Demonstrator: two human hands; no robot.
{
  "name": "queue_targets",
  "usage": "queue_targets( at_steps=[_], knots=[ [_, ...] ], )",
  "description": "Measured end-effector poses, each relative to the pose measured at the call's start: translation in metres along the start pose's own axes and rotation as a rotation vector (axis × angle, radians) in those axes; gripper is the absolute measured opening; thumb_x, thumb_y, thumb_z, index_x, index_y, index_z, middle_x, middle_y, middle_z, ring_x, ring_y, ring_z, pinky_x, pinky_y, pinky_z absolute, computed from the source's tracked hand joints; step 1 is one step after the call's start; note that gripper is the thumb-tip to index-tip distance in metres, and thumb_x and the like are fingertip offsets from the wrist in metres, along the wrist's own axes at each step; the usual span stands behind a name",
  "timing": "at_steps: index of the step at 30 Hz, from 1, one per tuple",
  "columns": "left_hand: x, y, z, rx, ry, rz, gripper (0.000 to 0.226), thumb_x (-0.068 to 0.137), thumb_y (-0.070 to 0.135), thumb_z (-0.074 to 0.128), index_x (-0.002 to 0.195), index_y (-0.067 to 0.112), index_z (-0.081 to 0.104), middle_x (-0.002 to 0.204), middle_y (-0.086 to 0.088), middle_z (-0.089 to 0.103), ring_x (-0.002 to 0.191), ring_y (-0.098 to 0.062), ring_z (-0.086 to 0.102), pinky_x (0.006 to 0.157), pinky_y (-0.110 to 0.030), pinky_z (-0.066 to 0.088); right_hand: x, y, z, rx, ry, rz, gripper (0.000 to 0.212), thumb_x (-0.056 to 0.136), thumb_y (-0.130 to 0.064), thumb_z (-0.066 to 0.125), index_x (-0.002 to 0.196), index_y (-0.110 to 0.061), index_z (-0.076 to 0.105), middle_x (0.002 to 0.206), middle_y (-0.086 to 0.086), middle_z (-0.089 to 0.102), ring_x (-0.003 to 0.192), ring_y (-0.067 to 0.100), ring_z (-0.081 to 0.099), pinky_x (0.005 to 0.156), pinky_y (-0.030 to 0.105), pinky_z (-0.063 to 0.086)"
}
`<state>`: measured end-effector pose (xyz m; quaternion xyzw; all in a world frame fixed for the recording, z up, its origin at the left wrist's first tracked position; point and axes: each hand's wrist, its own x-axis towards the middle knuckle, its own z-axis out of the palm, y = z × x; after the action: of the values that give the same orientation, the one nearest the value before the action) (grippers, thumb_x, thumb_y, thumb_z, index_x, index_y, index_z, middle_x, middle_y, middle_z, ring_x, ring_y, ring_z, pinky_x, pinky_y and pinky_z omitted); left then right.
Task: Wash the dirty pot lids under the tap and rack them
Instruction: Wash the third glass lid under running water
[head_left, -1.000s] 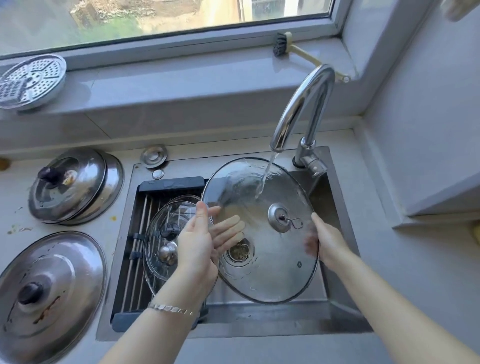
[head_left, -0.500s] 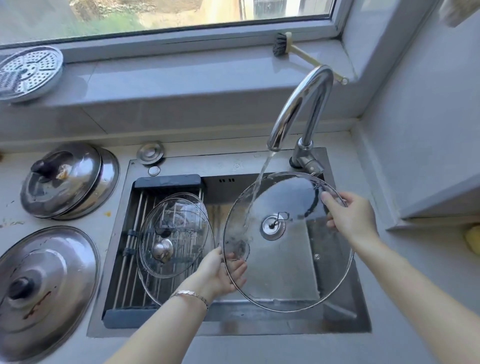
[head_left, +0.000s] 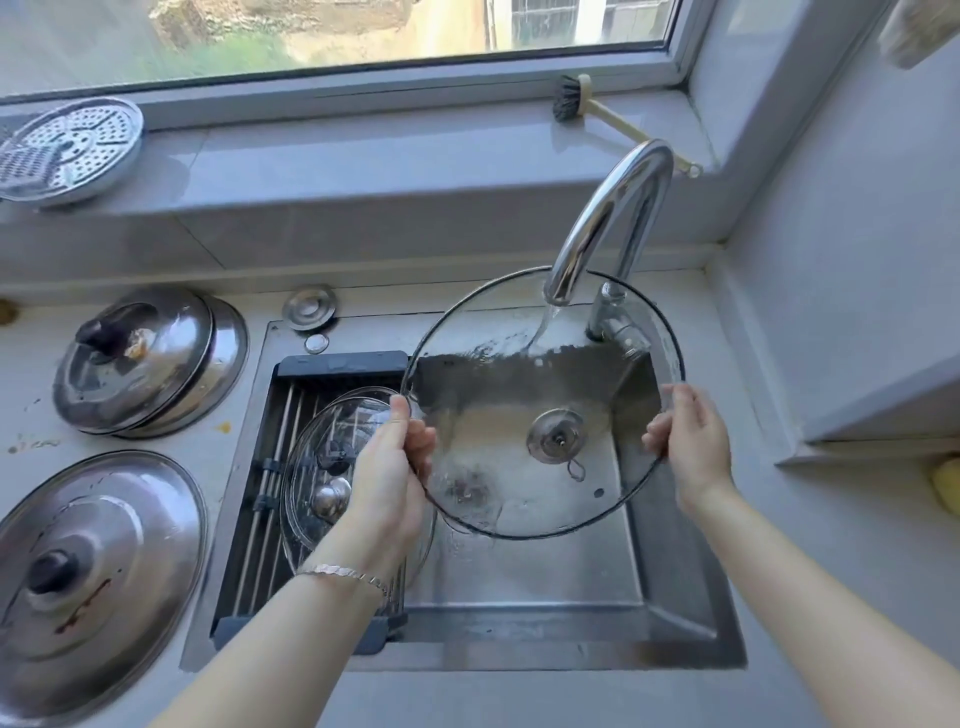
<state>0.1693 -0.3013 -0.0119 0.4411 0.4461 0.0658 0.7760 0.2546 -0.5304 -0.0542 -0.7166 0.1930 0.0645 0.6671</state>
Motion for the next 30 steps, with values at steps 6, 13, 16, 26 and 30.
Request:
queue_targets(
  at_steps=[6,13,16,26,30],
  knots=[
    [-0.016,0.018,-0.008,0.152,0.007,0.278,0.031,0.091,0.025,0.051,0.064,0.010,0.049,0.056,0.002,0.052,0.055,-0.007,0.050,0.064,-0.020,0.039,-0.003,0.038,0.012,0.336,-0.256,0.658,0.053,0.096,-0.052,0.024,0.091,-0.012,0.058,0.088,0.015,0.062,0.084,0.027,0.059,0.087,0.043,0.045],
    [-0.026,0.015,-0.010,0.462,-0.364,0.476,0.031,0.074,0.031,0.071,0.063,0.010,0.052,0.052,0.011,0.053,0.060,-0.010,0.048,0.068,-0.029,0.043,0.004,0.033,-0.036,0.323,-0.635,1.164,0.063,0.079,-0.009,0.067,0.127,0.018,0.037,0.135,0.042,0.035,0.107,0.054,0.054,0.083,0.048,0.054],
    [-0.028,0.015,-0.003,0.598,-0.589,0.634,0.034,0.067,0.038,0.062,0.061,0.008,0.048,0.058,0.008,0.046,0.058,-0.005,0.041,0.057,-0.018,0.035,-0.003,0.017,-0.040,0.051,-0.664,1.057,0.028,0.069,0.003,0.073,0.093,0.014,0.063,0.088,0.029,0.068,0.070,0.029,0.071,0.057,0.029,0.059],
    [-0.026,-0.002,-0.012,0.623,-0.427,0.412,0.039,0.079,0.045,0.050,0.116,0.036,0.043,0.142,0.014,0.032,0.133,0.002,0.024,0.113,-0.017,0.016,-0.034,0.054,-0.005,0.134,-0.198,0.637,0.025,0.095,-0.035,0.044,0.096,-0.012,0.052,0.081,0.014,0.065,0.052,0.013,0.069,0.041,0.020,0.052],
    [-0.020,0.013,-0.009,0.314,-0.312,0.137,0.054,0.096,0.049,0.030,0.145,0.026,0.024,0.148,0.001,0.037,0.135,-0.013,0.035,0.113,-0.039,0.028,-0.045,0.051,0.009,0.290,-0.113,0.455,0.025,0.094,-0.034,0.046,0.103,-0.010,0.049,0.080,0.016,0.066,0.053,0.013,0.069,0.046,0.021,0.055]
  ],
)
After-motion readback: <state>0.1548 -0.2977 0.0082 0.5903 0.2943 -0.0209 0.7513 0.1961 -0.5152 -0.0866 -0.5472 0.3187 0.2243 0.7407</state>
